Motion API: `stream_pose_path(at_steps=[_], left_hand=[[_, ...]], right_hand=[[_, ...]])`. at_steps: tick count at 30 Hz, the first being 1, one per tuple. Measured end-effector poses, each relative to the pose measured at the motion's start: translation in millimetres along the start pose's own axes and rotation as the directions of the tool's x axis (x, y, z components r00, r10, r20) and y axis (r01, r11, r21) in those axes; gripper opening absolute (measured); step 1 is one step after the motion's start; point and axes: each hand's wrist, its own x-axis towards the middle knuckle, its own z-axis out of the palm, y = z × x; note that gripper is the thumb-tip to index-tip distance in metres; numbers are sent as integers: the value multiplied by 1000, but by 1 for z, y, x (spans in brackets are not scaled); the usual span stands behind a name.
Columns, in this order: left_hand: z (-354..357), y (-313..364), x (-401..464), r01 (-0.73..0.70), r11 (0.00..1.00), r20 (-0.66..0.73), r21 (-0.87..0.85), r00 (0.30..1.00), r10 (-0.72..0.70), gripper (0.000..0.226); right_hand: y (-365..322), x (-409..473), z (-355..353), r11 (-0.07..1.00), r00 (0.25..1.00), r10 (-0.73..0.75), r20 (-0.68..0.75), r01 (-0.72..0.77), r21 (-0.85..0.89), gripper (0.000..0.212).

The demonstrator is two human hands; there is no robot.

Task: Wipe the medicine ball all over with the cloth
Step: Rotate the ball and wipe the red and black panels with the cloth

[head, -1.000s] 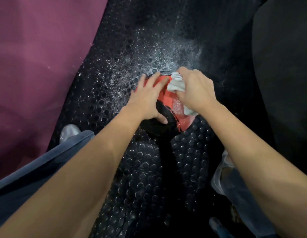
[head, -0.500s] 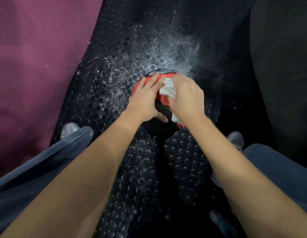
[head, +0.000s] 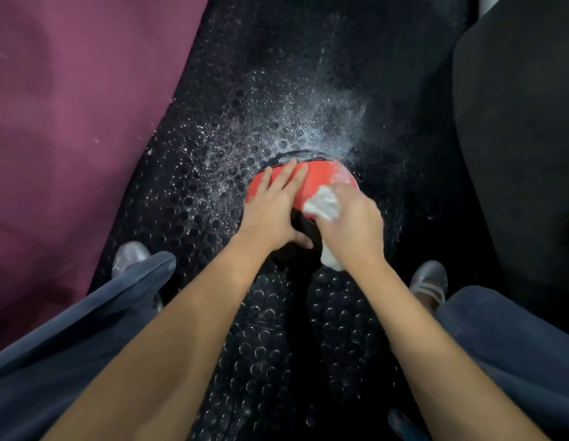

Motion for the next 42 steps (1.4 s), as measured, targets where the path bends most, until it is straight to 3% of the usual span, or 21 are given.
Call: stream_pose_path(at_steps=[2,4,8,11,13,17,20,24,30,34,38,42], left_hand=[[2,3,-4,12,999,-10,34,1000,-12,134],[4,7,-9,33,996,-27,83,999,-31,133],[-4,7,-7,-14,989,-78,147,997,26,127],[-11,0,-1,-105,968,28,228,995,101,128],[-8,-5,2,-96,977,58,190,995,86,130],[-5,-17,2,-49,998,29,38,998,48,130],[-1,-26,-1,-51,999,4,-20,999,51,131],[-1,-32,-3,-62,996,-30,-60,998,60,131],[-1,-27,-3,-64,994,-35,-89,998,61,129],[-1,-29,-2,-44,993,-41,-110,998,40,129],[-2,-30,-4,-57,994,-47,-95,998,53,131],[-2,-27,-4,-50,994,-42,-98,998,46,130]], right_hand=[[5,10,-8,958,982,187,-27,-177,224,24],[6,16,-7,944,974,225,-21,-213,253,28],[5,17,2,963,985,174,20,-174,206,30],[6,26,3,971,990,133,45,-139,192,29],[3,30,4,979,994,102,46,-109,173,31],[-1,-8,19,993,996,-23,-89,32,110,19],[-2,-31,25,993,996,-22,-87,32,118,16],[-13,-3,31,996,973,-19,-229,38,82,22],[-1,-33,32,994,979,-109,-171,109,-12,21],[-5,-13,34,998,969,-68,-238,69,-4,22],[-3,-39,35,999,982,-34,-186,42,35,21],[-9,-1,29,1000,958,-6,-286,11,16,22]])
